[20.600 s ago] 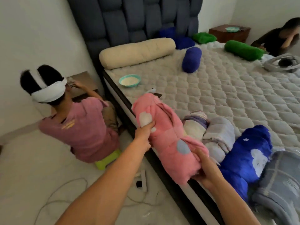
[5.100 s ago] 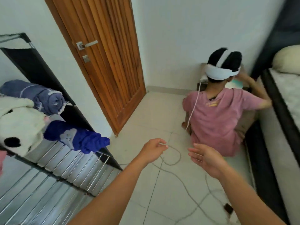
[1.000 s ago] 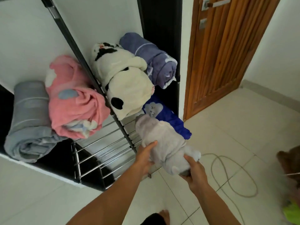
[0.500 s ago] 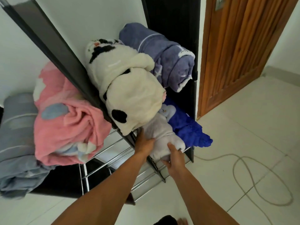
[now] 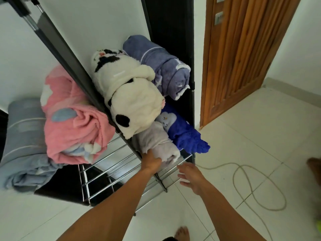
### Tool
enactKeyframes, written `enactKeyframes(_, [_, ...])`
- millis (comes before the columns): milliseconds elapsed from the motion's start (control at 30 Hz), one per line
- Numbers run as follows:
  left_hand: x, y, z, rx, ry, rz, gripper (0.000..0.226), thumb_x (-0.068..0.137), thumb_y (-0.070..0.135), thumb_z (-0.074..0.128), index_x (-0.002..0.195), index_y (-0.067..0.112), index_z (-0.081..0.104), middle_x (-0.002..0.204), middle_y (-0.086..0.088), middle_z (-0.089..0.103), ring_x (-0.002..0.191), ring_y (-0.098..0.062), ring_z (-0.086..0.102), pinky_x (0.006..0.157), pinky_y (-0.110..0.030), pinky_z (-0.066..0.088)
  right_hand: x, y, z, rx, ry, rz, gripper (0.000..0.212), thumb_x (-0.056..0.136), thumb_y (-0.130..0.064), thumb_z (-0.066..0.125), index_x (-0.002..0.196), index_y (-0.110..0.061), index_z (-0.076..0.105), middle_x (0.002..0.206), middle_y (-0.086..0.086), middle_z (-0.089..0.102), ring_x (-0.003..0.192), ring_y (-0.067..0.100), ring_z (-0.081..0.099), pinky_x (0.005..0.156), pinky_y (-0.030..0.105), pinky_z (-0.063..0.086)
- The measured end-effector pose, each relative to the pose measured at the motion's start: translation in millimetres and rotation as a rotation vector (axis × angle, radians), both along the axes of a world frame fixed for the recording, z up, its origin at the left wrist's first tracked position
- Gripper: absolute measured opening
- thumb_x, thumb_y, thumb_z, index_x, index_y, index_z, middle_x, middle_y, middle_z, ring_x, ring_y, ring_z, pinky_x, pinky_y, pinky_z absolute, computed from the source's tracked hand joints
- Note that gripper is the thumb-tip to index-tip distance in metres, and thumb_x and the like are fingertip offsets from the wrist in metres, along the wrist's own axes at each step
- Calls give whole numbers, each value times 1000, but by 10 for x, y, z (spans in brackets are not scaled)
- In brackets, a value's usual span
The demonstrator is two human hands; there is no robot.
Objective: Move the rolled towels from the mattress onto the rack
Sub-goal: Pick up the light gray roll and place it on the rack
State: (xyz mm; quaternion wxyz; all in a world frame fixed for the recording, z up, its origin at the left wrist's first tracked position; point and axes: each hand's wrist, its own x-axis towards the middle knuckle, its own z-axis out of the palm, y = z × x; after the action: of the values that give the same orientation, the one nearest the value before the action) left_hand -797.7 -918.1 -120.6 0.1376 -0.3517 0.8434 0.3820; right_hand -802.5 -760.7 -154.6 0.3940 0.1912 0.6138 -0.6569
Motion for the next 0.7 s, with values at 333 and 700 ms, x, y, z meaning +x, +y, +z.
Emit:
enactKeyframes(333, [1430, 1656, -125, 144, 10, -186, 20, 88, 14, 58, 102, 5, 69, 106, -15, 72, 103, -29, 67, 90, -31, 52, 1425, 1958, 224, 312, 277, 113, 29, 88, -24, 63, 115, -16, 55, 95, 7, 65, 82, 17, 63, 66, 23, 46])
enactKeyframes(700, [2536, 3803, 241, 421, -71, -757, 14, 84, 15, 55, 73, 22, 62, 80, 0, 66, 67, -13, 61, 55, -20, 40, 3840, 4608, 493, 544, 134, -824, 22, 92, -11, 56, 113, -1, 56, 93, 14, 65, 69, 20, 60, 59, 28, 45])
